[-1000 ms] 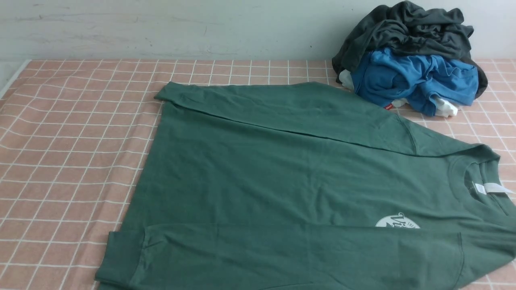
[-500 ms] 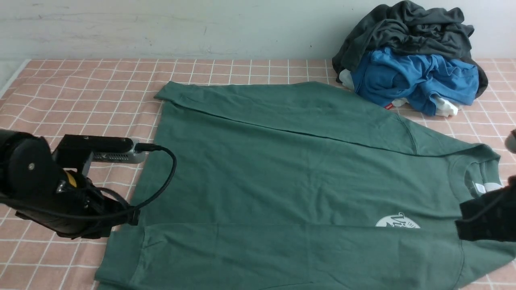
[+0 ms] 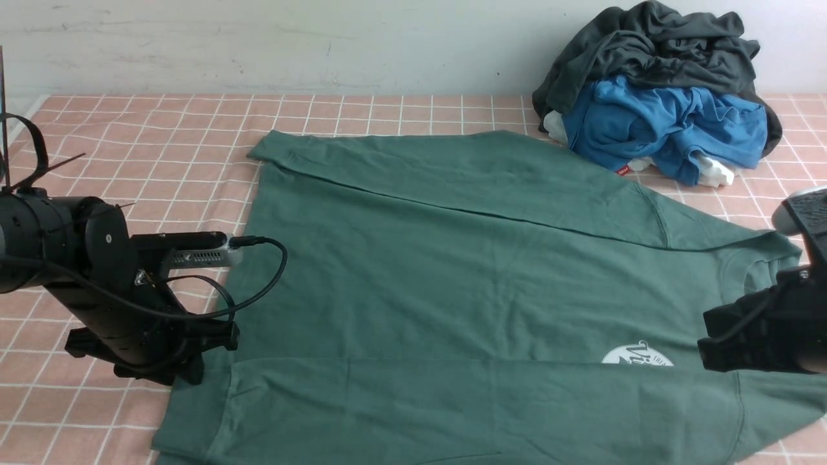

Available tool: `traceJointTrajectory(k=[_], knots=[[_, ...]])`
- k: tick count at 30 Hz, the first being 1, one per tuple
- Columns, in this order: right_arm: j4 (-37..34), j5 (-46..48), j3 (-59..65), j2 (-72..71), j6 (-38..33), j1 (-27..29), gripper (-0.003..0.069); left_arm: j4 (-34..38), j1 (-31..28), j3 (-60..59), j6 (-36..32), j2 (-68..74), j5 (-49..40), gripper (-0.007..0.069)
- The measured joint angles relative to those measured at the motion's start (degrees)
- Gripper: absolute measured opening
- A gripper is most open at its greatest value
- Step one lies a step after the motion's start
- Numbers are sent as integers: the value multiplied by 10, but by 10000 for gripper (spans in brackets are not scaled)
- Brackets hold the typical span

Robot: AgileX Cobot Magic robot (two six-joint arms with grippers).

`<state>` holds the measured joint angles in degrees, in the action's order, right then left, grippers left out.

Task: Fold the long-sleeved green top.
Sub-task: Use the left arm to clamp the cuff closest to it, then use the left arm to drag and place the cuff at the centered position on the left edge of the fabric, then use the left arm to clamp the cuff farthest from it

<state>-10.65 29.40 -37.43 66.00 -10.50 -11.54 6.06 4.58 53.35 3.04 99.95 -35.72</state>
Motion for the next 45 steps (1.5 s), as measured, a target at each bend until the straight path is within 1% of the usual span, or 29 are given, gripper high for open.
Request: traceJointTrajectory(k=[1,2,4,6,13,16,20,22,24,27,28,30,31,32,34,35,36,37,38,40,41,42,43,45], knots=[[0,0,0,0,0,0,-5,0,0,0,0,0,-1,130],[0,0,0,0,0,0,-5,4,0,1,0,0,-1,75],[-1,0,0,0,0,0,-5,8,0,6,-1,-6,-4,25],[-2,0,0,0,0,0,-5,9,0,11,-2,-21,-9,9],[-2,0,0,0,0,0,-5,11,0,56,-42,-102,-19,6],[-2,0,0,0,0,0,-5,11,0,91,-62,-112,-3,6],[-2,-3,0,0,0,0,-5,11,0,140,-74,-78,17,6],[-5,-5,0,0,0,0,-5,12,0,197,-75,-10,17,6],[-8,-5,0,0,0,0,-5,12,0,228,-75,19,12,10],[-13,-5,0,0,0,0,-5,12,-2,349,-75,129,-40,69],[-13,-5,0,0,0,0,-5,12,-2,364,-75,140,-44,81],[-13,-5,0,0,0,0,-5,11,-5,430,-75,179,-67,137],[-13,-6,0,0,0,0,-5,10,-7,491,-75,213,-74,197],[-13,-7,0,0,0,0,-5,10,-7,536,-75,238,-77,235],[-13,-10,0,0,0,0,-5,10,-7,636,-75,295,-77,302],[-13,-11,0,0,0,0,-5,10,-7,645,-73,300,-77,307],[-13,-13,0,0,-1,0,-5,8,-7,714,-65,345,-77,342],[-13,-13,0,0,-1,0,-5,7,-7,722,-63,350,-77,346],[-13,-14,0,0,-1,0,-5,-2,-7,784,-43,395,-77,361],[-13,-16,0,1,-1,0,-5,-31,-7,852,0,451,-80,367],[-13,-16,0,1,-1,0,-5,-35,-7,852,5,451,-80,367],[-13,-18,0,1,-1,0,-5,-61,-7,894,43,490,-85,367],[-13,-18,0,1,-1,0,-5,-68,-7,898,53,494,-86,367],[-13,-18,0,1,-1,0,-5,-94,-7,932,113,531,-93,367]])
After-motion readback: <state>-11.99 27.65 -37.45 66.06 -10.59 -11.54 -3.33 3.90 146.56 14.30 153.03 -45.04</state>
